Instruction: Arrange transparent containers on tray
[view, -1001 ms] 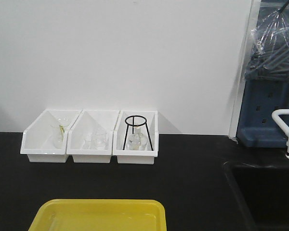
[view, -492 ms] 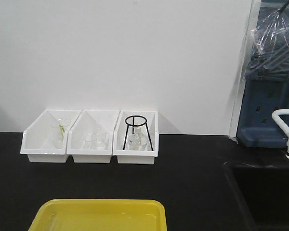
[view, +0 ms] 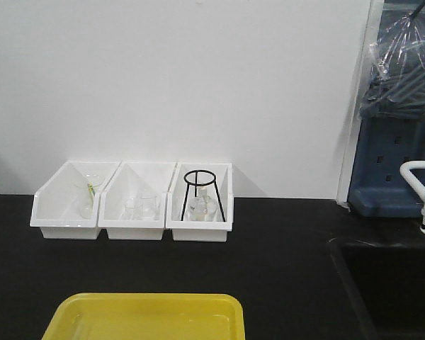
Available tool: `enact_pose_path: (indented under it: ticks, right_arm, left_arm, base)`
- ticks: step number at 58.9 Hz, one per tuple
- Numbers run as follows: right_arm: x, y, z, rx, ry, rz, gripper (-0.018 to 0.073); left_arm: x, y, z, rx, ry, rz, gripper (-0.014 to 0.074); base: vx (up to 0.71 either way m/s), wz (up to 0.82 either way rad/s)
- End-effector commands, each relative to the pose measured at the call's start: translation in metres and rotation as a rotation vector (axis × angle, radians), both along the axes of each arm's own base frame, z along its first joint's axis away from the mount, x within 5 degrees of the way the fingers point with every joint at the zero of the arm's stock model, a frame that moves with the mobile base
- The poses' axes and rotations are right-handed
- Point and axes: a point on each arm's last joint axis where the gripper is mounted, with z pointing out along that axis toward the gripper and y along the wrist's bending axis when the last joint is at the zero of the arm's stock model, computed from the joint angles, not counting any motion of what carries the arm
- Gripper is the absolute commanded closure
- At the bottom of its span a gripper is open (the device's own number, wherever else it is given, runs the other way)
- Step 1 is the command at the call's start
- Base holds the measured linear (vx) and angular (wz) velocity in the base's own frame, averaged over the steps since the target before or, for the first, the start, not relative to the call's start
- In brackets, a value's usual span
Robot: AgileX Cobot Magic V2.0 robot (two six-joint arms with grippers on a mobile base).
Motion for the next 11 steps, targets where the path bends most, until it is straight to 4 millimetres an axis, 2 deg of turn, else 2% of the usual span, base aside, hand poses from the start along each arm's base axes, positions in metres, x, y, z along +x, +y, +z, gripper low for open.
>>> enact_pose_path:
  ticks: [1,11]
  right_arm:
    - [0.0011,0.0006,0.0047,-0.005,-0.079,0.007,0.0572]
    - [0.0011,0.0006,0.0047,-0.005,-0.079,0.007,0.0572]
  left_arm:
    - [0.0003,-0.0003,-0.0040,-0.018,-0.058,-0.004,0.0604]
    - [0.0003,-0.0003,-0.0040,-0.018,-0.058,-0.004,0.0604]
  base:
    - [0.00,0.00]
    - [0.00,0.00]
